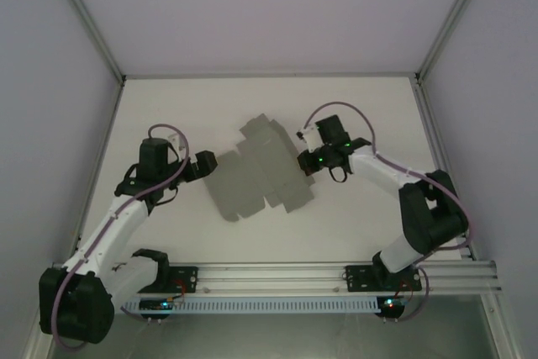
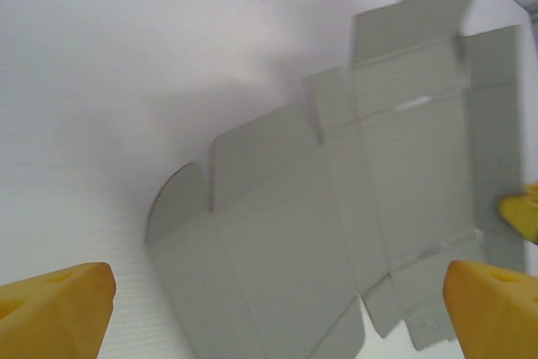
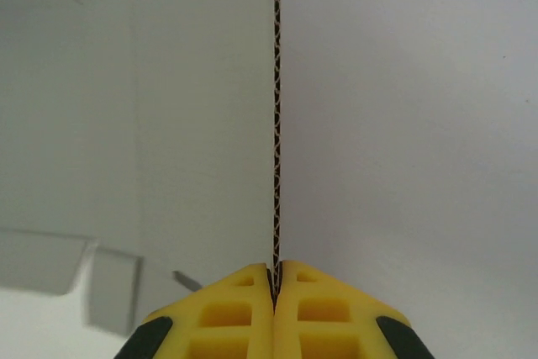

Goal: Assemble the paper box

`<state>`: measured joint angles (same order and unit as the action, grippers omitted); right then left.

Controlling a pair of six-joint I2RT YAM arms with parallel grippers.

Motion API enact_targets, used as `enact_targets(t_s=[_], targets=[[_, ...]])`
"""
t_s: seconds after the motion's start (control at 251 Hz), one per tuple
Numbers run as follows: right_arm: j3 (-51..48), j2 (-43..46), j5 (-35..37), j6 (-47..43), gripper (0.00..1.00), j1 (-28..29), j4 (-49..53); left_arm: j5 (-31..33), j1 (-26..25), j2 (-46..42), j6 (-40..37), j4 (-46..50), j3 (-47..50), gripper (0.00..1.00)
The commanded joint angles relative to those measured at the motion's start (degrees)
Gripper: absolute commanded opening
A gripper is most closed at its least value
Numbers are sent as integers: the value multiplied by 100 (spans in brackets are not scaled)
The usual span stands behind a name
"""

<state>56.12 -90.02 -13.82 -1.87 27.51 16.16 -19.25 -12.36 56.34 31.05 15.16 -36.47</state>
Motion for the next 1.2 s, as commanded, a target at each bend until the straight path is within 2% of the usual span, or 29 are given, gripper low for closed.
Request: enact_targets(t_s=[0.0,0.116,0.263,0.355,0.471,0.631,0.918,1.078,1.197], targets=[[210,-153,1734,-1155,0,536,-130,-923,-169,329,28,-829,-285,100],[-30,-248,2625,-1998,0,1058,-942,-1313,-446,1008,103,-1307,-675,100],[-423,-225,3069,-2873,0,1433,-1940,-1359,-564,1824,140,-1276,-1352,100],[-372,-258,3155,-3021,0,1477,-1874,-1332,-611,2053,36,-998,-1799,100],[-309,-357,3473,-3250,0,1532,-1915,-963,-756,2114,-163,-760,-2135,100],[-423,-337,3392,-3457,0,1608,-2180,-888,-963,2523,-380,-477,-2564,100],[-587,-170,3301,-3733,0,1732,-2506,-111,-1188,3248,-693,304,-3127,80],[-645,-87,3275,-3746,0,1769,-2596,-158,-1266,3429,-665,253,-3029,76],[-722,-49,3274,-3751,0,1818,-2712,-465,-1302,3533,-581,91,-2961,72]])
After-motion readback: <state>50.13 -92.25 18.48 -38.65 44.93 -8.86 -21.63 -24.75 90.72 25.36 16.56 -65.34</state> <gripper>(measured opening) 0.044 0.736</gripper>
